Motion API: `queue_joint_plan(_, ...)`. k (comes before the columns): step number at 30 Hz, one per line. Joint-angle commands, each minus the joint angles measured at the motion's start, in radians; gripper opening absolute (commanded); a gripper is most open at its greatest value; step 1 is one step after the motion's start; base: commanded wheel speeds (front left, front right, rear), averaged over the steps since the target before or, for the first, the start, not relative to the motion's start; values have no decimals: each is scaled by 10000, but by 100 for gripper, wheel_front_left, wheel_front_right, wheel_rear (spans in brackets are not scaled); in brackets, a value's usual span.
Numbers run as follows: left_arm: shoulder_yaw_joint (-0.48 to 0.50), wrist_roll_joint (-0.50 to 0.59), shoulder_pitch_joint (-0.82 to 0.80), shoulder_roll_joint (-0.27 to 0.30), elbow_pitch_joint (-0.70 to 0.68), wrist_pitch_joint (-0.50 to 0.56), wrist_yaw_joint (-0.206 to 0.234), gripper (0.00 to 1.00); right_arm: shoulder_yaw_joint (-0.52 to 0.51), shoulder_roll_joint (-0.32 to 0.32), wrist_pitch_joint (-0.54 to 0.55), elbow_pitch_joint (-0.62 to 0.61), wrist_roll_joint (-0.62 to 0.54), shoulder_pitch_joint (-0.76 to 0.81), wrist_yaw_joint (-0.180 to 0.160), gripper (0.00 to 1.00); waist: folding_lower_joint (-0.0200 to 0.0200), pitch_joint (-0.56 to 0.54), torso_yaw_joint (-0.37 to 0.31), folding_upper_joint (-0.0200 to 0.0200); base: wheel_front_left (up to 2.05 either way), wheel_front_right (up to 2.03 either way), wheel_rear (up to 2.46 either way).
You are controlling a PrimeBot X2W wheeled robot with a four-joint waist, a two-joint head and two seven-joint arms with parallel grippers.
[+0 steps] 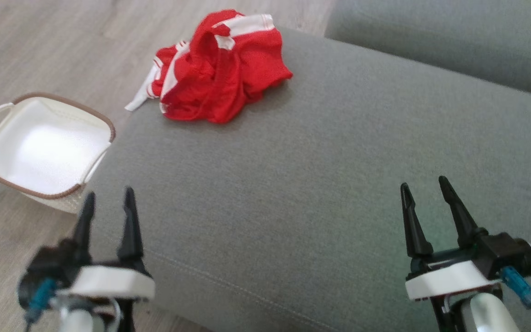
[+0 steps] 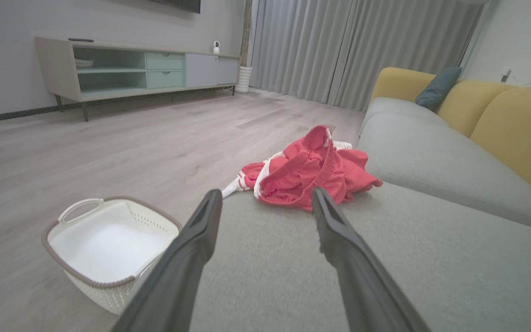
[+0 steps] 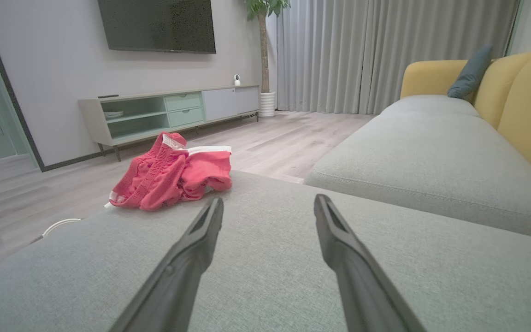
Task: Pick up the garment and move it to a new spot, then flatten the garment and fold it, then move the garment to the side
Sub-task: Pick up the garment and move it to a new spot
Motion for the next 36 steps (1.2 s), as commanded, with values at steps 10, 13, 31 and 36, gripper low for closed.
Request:
queue_joint_plan(10,603,285,-5178,1196,1239,580,-891,100,31,-81,-109,-709,-835,-1034,75,100,0,1727,-1556,0,0,0,0)
queue_joint_plan(13,474,150,-6133,1355,1973,1290,-1052,100,20,-81,-109,-773,-958,-1165,75,100,0,2026,-1829,0,0,0,0)
queue_joint_plan(31,773,-859,-9852,2239,7233,3222,-885,100,-89,-81,-109,-1242,-1326,-1634,75,100,0,4034,-3062,0,0,0,0)
queue_joint_plan(36,790,-861,-10182,2381,7810,2719,-842,100,43,-81,-109,-1255,-1260,-1684,75,100,0,4139,-3156,0,0,0,0)
